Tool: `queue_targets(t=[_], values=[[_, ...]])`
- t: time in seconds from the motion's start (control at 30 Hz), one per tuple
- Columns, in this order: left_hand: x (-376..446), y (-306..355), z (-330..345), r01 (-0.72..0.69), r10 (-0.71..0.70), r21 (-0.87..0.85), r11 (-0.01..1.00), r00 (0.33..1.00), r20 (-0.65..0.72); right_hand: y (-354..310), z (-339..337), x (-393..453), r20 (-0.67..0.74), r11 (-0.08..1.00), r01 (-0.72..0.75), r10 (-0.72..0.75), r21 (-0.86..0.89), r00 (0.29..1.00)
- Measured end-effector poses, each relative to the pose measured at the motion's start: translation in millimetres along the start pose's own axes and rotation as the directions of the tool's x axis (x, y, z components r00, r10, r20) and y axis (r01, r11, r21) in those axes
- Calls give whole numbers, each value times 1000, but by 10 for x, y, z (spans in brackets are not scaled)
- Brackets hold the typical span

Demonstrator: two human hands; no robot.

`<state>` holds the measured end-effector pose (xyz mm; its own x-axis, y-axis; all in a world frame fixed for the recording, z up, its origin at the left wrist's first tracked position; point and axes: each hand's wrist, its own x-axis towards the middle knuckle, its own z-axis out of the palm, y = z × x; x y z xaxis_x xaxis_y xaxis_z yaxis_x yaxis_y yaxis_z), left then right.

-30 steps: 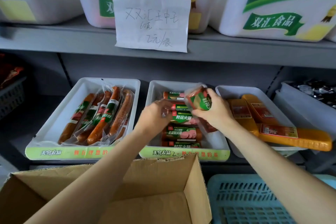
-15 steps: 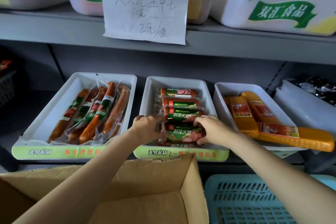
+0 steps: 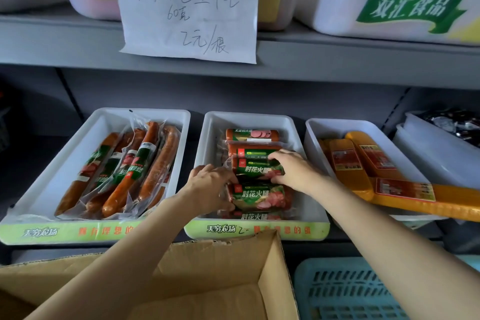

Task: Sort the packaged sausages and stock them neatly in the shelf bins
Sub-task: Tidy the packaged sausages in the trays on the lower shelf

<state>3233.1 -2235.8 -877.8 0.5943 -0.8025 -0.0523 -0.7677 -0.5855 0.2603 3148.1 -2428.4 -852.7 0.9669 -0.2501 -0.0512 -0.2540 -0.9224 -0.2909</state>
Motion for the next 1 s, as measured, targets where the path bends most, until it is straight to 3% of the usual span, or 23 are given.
queue_targets(t=[0.13, 0.3, 0.53, 0.7, 1.0], values=[[-48, -34, 4, -34, 37, 56, 998, 998, -59, 24, 13, 107, 5, 994, 11, -11, -110, 1000], [-59, -32, 2, -61, 77, 137, 989, 991, -112, -104, -15, 220, 33, 993, 88, -86, -77, 996], [-62, -88, -5, -77, 84, 102, 992, 994, -68, -137, -51, 259, 142, 994, 81, -70, -72, 987], [-89, -46, 6, -96, 97, 118, 988, 995, -1, -179, 0, 316, 129, 984, 88, -68, -155, 989], [-34, 22, 15, -144, 150, 115, 983, 987, -53, 30, -266, 215, 246, 988, 47, -11, -144, 969]])
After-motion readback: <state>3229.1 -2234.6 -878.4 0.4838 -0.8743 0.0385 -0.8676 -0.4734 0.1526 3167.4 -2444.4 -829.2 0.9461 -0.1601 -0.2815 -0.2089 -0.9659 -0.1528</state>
